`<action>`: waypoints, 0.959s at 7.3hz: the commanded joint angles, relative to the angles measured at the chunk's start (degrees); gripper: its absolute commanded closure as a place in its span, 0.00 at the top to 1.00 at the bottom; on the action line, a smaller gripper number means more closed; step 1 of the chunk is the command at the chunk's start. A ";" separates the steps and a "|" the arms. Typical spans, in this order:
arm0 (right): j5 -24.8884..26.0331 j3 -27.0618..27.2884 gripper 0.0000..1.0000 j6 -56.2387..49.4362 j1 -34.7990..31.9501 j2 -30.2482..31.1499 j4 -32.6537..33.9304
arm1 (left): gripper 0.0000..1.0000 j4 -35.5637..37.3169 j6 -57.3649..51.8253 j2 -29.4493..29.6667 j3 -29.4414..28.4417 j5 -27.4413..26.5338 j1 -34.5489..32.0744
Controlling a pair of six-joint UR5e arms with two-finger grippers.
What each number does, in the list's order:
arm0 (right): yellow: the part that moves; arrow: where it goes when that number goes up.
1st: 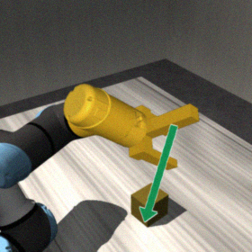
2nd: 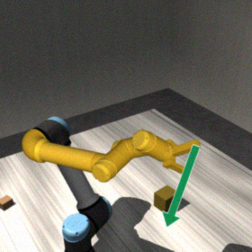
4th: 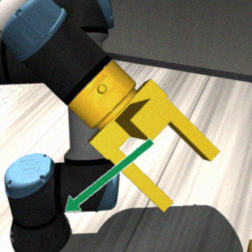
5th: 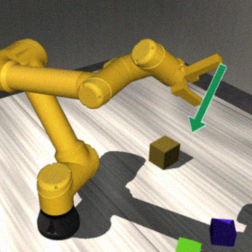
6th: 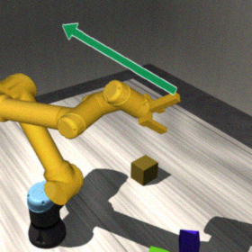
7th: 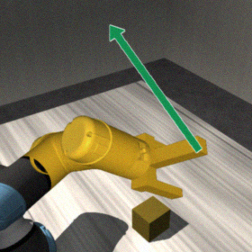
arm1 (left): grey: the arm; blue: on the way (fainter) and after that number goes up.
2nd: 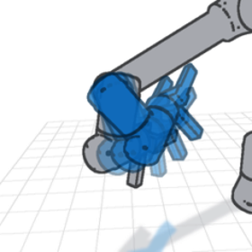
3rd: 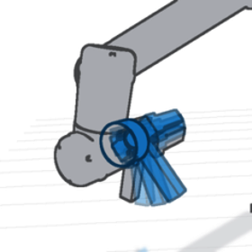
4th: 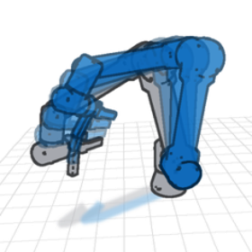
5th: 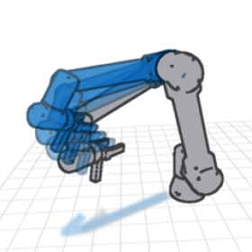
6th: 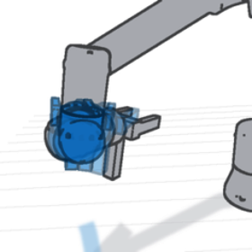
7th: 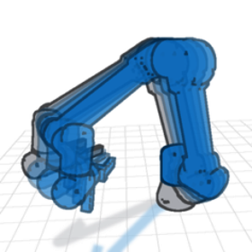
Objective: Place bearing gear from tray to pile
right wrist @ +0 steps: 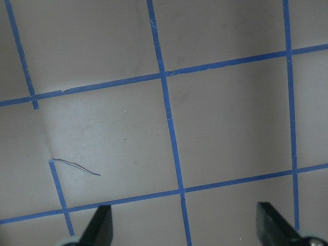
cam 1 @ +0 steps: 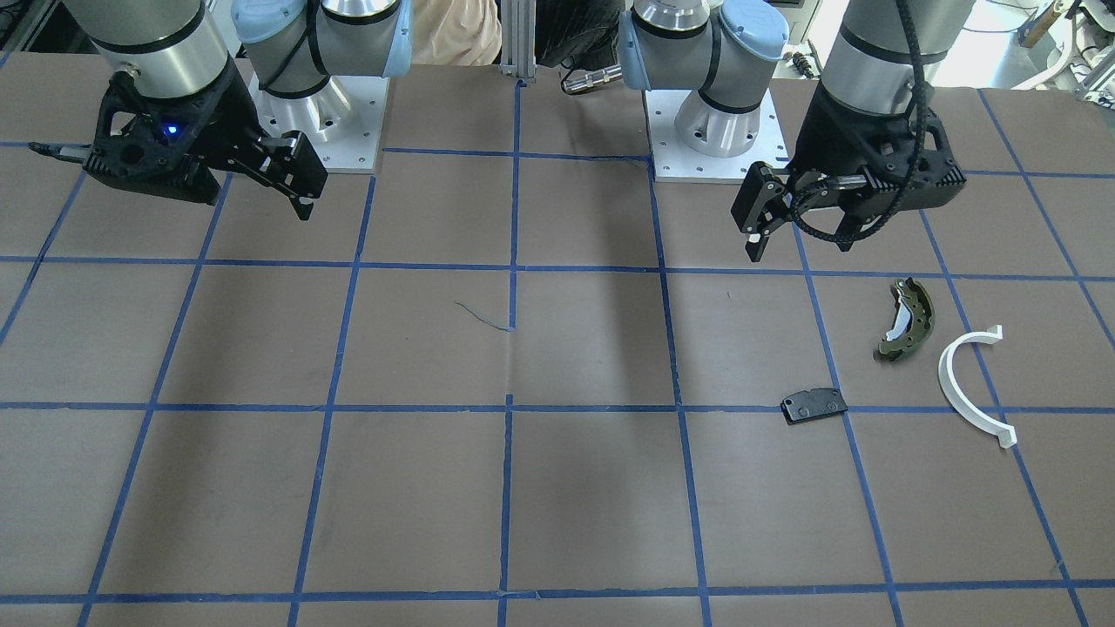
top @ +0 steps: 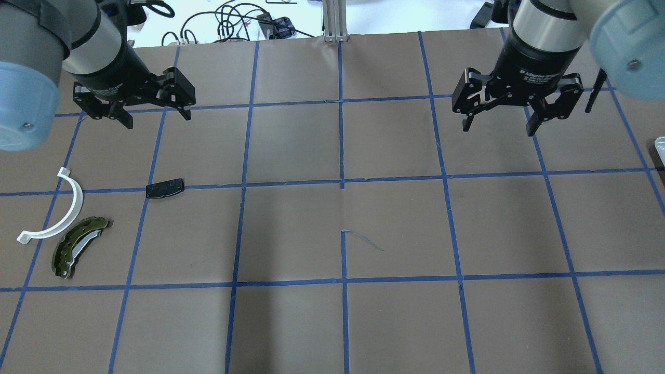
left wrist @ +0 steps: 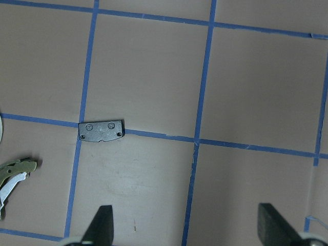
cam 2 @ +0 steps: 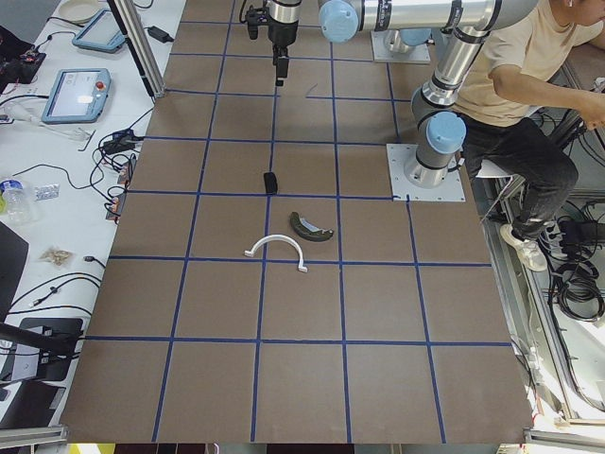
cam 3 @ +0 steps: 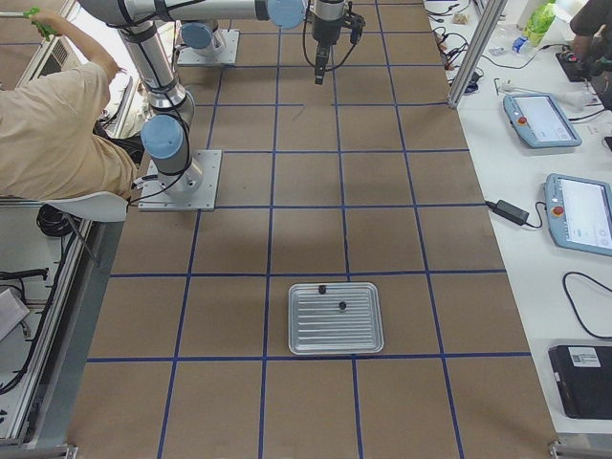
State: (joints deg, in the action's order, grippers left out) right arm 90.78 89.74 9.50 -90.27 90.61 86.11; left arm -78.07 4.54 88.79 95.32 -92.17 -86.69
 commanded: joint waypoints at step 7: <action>0.45 0.09 1.00 -2.88 6.92 -1.40 0.02 | 1.00 2.75 -0.05 0.41 4.80 1.03 1.86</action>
State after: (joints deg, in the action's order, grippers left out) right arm 91.09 89.79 8.86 -86.49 89.63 85.87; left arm -75.84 4.78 88.84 99.99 -91.18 -85.53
